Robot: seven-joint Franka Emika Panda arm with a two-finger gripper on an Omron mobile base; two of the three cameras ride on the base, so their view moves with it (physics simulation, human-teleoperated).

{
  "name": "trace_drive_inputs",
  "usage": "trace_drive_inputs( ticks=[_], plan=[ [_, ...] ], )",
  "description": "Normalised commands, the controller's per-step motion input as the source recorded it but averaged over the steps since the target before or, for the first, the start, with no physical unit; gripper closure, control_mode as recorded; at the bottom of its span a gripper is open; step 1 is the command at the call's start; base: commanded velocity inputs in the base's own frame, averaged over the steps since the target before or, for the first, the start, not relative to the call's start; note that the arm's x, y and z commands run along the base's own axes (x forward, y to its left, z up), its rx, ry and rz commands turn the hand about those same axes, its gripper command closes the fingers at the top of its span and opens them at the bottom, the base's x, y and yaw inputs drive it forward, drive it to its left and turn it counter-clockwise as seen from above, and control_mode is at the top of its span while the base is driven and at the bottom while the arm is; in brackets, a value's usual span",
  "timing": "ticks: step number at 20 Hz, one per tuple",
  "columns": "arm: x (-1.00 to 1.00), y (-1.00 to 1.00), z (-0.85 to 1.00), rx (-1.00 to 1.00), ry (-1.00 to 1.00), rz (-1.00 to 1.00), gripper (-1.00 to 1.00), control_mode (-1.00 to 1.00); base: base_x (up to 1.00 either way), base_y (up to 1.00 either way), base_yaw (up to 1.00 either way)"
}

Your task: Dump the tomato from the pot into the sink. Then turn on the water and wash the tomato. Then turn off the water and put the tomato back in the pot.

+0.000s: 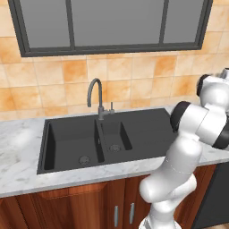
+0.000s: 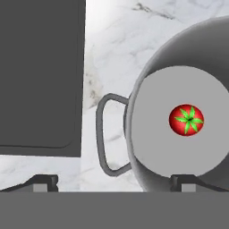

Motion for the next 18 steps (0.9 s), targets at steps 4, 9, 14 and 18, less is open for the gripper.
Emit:
trace_drive_inputs(
  ticks=[4,9,14,18],
  plan=[
    [0.27,-0.10,-0.35,0.00,0.05,0.06,-1.00,-1.00,0.00,0.00,0.00],
    [0.05,-0.01,-0.23,0.00,0.02,0.08,-1.00,-1.00,0.00,0.00,0.00],
    [0.00,-0.02,-0.23,0.00,0.02,0.09,-1.00,-1.00,0.00,0.00,0.00],
    [0.00,0.00,-0.22,0.00,0.03,0.08,-1.00,-1.00,0.00,0.00,0.00]
  ],
)
